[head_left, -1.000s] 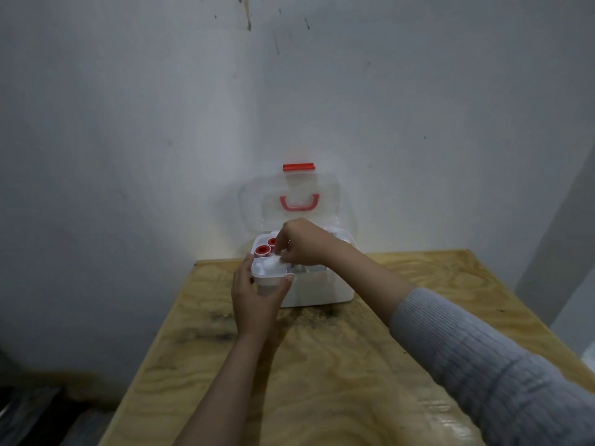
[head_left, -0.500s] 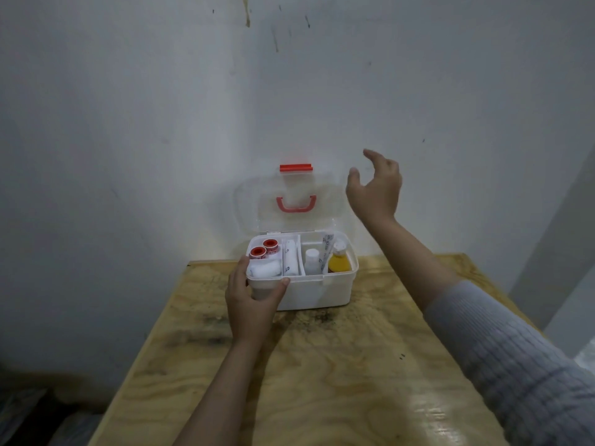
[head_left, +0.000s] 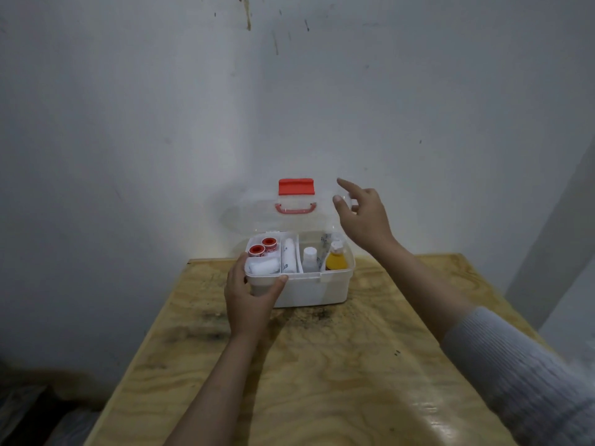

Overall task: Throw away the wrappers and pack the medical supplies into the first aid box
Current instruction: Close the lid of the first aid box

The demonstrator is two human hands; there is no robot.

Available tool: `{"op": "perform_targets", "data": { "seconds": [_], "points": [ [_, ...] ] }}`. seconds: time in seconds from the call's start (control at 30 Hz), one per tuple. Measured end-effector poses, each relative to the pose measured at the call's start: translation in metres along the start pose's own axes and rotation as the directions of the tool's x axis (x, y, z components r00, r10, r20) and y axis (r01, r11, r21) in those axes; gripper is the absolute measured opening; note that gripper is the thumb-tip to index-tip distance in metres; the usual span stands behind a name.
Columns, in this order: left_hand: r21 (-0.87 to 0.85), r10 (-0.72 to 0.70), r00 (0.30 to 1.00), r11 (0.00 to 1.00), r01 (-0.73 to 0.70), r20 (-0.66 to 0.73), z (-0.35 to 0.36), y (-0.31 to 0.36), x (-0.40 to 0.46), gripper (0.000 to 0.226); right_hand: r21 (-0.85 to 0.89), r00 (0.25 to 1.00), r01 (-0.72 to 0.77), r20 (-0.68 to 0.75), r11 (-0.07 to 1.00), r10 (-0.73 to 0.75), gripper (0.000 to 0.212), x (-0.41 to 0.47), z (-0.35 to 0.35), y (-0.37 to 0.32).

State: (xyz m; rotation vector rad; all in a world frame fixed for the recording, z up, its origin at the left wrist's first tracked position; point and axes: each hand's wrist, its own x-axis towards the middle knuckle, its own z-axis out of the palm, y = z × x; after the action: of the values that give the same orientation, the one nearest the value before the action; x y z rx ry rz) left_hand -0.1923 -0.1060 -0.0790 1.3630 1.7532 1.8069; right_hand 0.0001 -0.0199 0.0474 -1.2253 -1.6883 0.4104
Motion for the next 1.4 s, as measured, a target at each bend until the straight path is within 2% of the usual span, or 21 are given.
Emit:
{"op": "perform_targets", "data": {
  "seconds": [0.2, 0.27, 0.43, 0.6, 0.7, 0.83, 1.0, 1.1, 1.23, 1.3, 1.4],
  "points": [
    [-0.077, -0.090, 0.995, 0.993, 0.094, 0.042, -0.009, 0.012, -0.002, 0.110, -0.014, 0.997, -0.020, 0.071, 1.000, 0.021, 0.039, -0.051, -0.004, 0.017],
    [-0.087, -0.104, 0.993, 0.990, 0.108, 0.050, -0.013, 0.016, -0.001, 0.101, -0.034, 0.995, -0.037, 0.090, 0.999, 0.040, 0.038, -0.062, -0.001, 0.025],
    [-0.027, -0.105, 0.994, 0.994, 0.106, 0.036, -0.013, 0.028, 0.009, 0.058, -0.096, 0.996, -0.020, 0.089, 0.995, 0.029, 0.035, -0.065, 0.000, 0.022],
    [0.030, -0.161, 0.987, 0.987, 0.160, 0.006, -0.011, 0.035, 0.017, 0.049, -0.051, 0.989, 0.110, 0.100, 0.993, -0.105, 0.030, -0.058, 0.004, 0.004],
    [0.015, -0.169, 0.986, 0.985, 0.169, -0.004, -0.011, 0.036, 0.016, 0.050, 0.047, 0.986, 0.024, 0.163, 0.999, -0.031, 0.033, -0.052, 0.013, -0.003],
    [0.020, -0.157, 0.987, 0.987, 0.158, -0.007, -0.012, 0.035, 0.017, 0.049, 0.182, 0.979, -0.175, 0.140, 0.968, 0.151, 0.036, -0.047, 0.022, -0.001],
    [0.014, -0.153, 0.988, 0.988, 0.153, -0.011, -0.013, 0.034, 0.016, 0.048, 0.185, 0.944, -0.204, 0.297, 0.961, 0.143, 0.058, -0.046, 0.016, -0.001],
    [0.005, -0.149, 0.989, 0.989, 0.149, -0.018, -0.011, 0.032, 0.016, 0.048, 0.157, 0.920, -0.153, 0.383, 0.976, 0.083, 0.062, -0.048, 0.009, 0.001],
    [-0.016, -0.148, 0.989, 0.989, 0.148, -0.020, -0.010, 0.028, 0.016, 0.046, 0.002, 0.918, -0.011, 0.396, 1.000, 0.009, 0.069, -0.060, 0.015, 0.012],
    [-0.019, -0.149, 0.989, 0.989, 0.149, -0.019, -0.009, 0.026, 0.016, 0.045, -0.127, 0.924, 0.121, 0.376, 0.984, -0.066, 0.072, -0.067, 0.022, 0.018],
    [-0.014, -0.148, 0.989, 0.989, 0.148, -0.024, -0.009, 0.026, 0.016, 0.048, -0.180, 0.946, 0.224, 0.277, 0.958, -0.170, 0.067, -0.072, 0.028, 0.025]
  ]
}}
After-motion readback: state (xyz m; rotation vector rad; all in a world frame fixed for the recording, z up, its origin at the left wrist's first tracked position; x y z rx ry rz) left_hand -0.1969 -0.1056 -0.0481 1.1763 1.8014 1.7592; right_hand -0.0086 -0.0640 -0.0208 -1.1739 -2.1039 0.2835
